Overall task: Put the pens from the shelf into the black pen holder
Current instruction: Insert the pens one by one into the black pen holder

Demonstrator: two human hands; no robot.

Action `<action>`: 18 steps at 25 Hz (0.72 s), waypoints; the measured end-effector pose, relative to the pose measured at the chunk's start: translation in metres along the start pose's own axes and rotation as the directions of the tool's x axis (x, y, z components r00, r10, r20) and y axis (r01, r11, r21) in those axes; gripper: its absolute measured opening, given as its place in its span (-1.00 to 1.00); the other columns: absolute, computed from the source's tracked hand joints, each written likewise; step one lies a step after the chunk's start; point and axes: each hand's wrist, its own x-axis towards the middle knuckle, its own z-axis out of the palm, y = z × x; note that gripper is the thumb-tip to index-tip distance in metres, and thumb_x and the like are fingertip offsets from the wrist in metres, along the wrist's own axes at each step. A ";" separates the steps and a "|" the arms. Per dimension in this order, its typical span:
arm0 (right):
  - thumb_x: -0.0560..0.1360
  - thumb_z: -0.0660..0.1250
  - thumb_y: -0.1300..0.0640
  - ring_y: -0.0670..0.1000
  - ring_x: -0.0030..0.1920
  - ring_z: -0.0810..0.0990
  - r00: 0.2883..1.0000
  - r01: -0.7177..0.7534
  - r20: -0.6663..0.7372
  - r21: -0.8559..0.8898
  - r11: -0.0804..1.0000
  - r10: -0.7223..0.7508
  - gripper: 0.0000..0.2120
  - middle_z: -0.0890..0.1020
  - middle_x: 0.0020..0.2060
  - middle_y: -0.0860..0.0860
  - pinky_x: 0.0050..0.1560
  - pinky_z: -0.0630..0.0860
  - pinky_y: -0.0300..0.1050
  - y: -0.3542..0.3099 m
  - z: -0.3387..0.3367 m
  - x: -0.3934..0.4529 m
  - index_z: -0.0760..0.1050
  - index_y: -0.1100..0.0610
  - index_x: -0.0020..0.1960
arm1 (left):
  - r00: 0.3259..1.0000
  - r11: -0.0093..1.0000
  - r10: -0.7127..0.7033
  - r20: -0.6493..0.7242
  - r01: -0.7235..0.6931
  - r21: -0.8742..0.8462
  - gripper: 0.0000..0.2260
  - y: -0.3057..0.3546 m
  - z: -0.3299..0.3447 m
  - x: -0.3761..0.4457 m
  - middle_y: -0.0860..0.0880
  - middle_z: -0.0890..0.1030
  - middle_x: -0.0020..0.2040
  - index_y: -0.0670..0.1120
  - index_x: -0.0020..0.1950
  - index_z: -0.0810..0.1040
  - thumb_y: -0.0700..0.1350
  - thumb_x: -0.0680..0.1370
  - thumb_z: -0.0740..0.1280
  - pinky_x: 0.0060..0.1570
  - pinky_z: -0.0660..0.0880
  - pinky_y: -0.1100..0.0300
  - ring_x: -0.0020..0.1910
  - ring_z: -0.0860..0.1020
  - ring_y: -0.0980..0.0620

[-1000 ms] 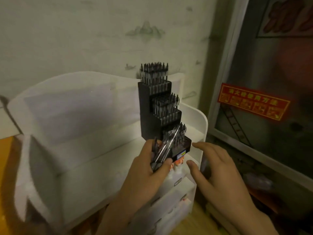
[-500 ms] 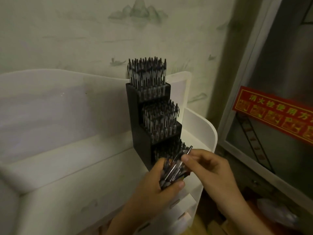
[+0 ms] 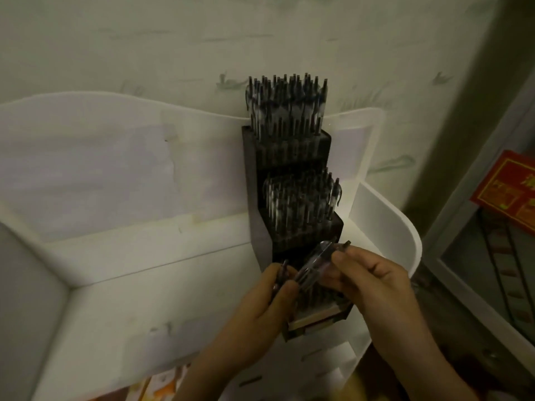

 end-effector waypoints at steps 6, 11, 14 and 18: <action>0.53 0.28 0.28 0.06 -0.13 0.71 0.993 -0.062 0.106 0.021 0.998 0.060 -0.82 0.73 -0.17 0.09 -0.16 0.64 -0.21 0.002 -0.006 0.024 0.65 0.16 -0.01 | 0.992 0.997 -0.053 -0.112 0.046 -0.068 -0.85 -0.003 0.003 0.003 0.18 0.48 -0.33 0.08 0.00 0.49 0.07 0.62 0.16 -0.34 0.35 0.33 -0.40 0.40 0.25; 0.50 0.33 0.26 -0.07 -0.16 0.69 0.997 0.072 -0.001 -0.034 0.997 -0.073 -0.84 0.72 -0.20 -0.02 -0.17 0.59 -0.33 0.004 -0.026 0.040 0.64 0.10 0.00 | 0.971 0.992 -0.070 -0.227 0.044 -0.119 -0.84 -0.004 0.005 -0.003 0.12 0.39 -0.39 -0.02 -0.04 0.47 0.02 0.62 0.18 -0.39 0.32 0.33 -0.44 0.34 0.17; 0.45 0.40 0.21 -0.28 -0.13 0.64 0.963 0.271 0.090 -0.373 0.887 -0.256 -0.83 0.69 -0.23 -0.24 -0.16 0.46 -0.54 0.018 -0.031 0.037 0.63 -0.03 -0.03 | 0.955 0.988 -0.077 -0.286 0.035 -0.150 -0.85 -0.004 0.004 -0.007 0.10 0.37 -0.39 -0.14 0.00 0.45 -0.06 0.62 0.19 -0.41 0.31 0.33 -0.44 0.32 0.14; 0.44 0.43 0.18 -0.38 -0.08 0.58 0.909 0.416 0.219 -0.516 0.748 -0.355 -0.78 0.62 -0.17 -0.29 -0.12 0.43 -0.58 0.047 -0.027 0.037 0.60 -0.03 0.04 | 0.957 0.993 -0.041 -0.286 0.007 -0.119 -0.88 0.001 0.004 -0.009 0.08 0.39 -0.43 -0.17 0.02 0.42 -0.12 0.63 0.18 -0.41 0.31 0.36 -0.46 0.34 0.18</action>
